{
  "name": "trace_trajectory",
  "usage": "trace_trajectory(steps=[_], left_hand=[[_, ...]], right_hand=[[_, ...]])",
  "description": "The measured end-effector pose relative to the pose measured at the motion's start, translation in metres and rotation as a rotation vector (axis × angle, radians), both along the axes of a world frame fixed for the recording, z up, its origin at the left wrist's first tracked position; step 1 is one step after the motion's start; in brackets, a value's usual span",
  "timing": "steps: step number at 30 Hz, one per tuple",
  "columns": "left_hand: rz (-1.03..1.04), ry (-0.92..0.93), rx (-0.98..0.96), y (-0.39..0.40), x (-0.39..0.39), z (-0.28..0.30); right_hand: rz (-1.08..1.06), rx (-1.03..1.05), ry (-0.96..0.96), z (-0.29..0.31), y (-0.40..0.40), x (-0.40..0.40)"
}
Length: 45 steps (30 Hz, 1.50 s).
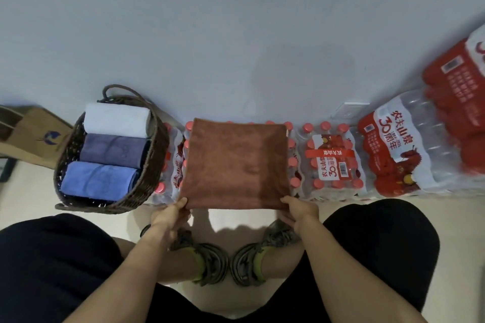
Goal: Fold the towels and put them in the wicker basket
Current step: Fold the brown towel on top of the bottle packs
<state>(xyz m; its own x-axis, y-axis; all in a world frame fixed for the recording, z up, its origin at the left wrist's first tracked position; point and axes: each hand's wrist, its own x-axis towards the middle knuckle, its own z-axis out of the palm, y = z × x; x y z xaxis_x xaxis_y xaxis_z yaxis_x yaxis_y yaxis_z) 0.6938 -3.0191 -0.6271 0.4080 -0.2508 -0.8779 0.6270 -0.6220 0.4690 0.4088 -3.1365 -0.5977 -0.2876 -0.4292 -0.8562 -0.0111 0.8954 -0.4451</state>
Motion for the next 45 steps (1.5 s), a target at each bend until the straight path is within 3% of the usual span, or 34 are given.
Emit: trace_trajectory(steps=[5,12,15,18,23,27,32,35,40,45], left_hand=[[-0.089,0.008,0.008,-0.005,0.003,0.012],[-0.202,-0.315,-0.030,-0.015,0.004,0.039],[-0.271,-0.505,-0.076,-0.013,0.005,0.050],[-0.298,-0.524,-0.197,-0.015,0.006,0.058],[-0.515,-0.411,-0.274,-0.015,0.016,0.079],[-0.820,-0.549,-0.226,-0.012,0.025,0.089],[-0.874,-0.838,-0.217,-0.015,0.036,0.098],[-0.952,-0.864,-0.241,-0.015,0.043,0.104],[-0.930,-0.857,-0.287,-0.018,0.045,0.101],[-0.844,-0.710,-0.376,-0.030,0.041,0.096]], right_hand=[[-0.038,0.007,-0.053,0.011,0.002,-0.001],[0.026,-0.006,0.050,0.011,0.004,-0.006],[-0.029,-0.054,-0.003,0.015,0.005,-0.003],[-0.040,-0.124,0.025,0.022,0.006,0.002],[0.180,-0.343,0.137,0.040,0.001,0.000],[0.311,-0.481,0.121,0.058,-0.008,-0.007],[0.365,-0.524,-0.063,0.084,-0.013,-0.016],[0.517,-0.470,-0.140,0.095,-0.014,-0.026],[0.920,-0.491,0.213,0.102,-0.018,-0.027],[1.147,-0.305,0.239,0.109,-0.050,-0.032]])
